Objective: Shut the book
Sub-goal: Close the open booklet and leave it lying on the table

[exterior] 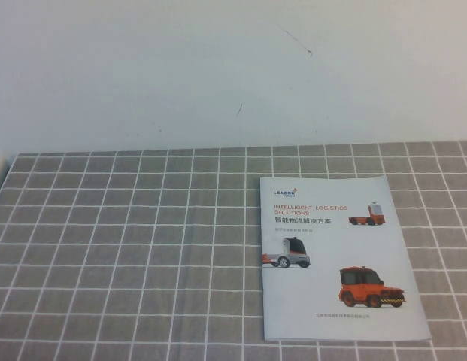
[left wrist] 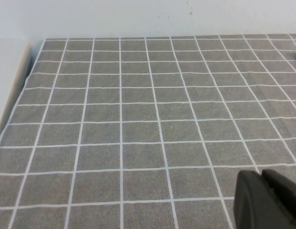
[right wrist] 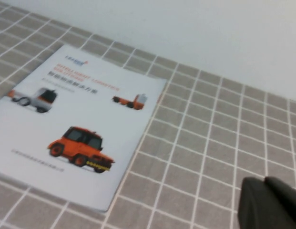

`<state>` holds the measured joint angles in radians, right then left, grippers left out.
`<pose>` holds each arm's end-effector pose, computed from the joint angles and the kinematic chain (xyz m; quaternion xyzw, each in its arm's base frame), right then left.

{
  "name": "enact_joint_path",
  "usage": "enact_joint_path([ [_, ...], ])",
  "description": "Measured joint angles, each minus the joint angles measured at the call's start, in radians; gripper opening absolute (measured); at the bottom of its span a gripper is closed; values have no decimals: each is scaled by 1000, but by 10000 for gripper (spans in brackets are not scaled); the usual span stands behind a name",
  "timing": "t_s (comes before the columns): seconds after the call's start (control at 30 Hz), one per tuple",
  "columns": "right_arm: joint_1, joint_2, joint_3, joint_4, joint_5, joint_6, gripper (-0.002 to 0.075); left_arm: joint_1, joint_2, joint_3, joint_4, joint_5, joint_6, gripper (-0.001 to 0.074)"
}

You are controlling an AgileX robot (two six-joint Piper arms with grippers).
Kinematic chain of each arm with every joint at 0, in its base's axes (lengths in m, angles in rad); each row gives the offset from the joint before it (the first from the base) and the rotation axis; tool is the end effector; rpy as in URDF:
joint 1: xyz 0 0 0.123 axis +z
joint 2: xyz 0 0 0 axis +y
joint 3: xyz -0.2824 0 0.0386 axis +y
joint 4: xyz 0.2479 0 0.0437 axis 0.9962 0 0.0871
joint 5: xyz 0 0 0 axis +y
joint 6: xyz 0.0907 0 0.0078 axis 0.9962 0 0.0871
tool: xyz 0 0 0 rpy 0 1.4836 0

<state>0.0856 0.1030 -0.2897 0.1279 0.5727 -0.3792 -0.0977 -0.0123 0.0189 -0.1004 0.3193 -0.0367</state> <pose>0.0447 0.0102 0.2529 -0.1629 0.7865 -0.0276 0.5951 0.0532 -0.0081 0.1787 -0.0038 0.7858 -0.0832 0.6129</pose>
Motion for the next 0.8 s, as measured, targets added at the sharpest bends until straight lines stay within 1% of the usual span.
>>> enact_joint_path([
  [0.13,-63,-79,148,-24,-122,-5,-1,0,0,0,0,0,0,-2],
  [0.27,-79,-114,288,-32,-155,-7,-1,0,0,0,0,0,0,-2],
  [0.4,-79,-114,304,-35,-193,-7,-1,0,0,0,0,2,0,-2],
  [0.63,-79,-114,304,-37,-195,-8,-1,0,0,-1,0,2,0,-2],
  [0.8,-79,-114,304,-39,-197,50,-1,0,0,-1,0,2,0,-2],
])
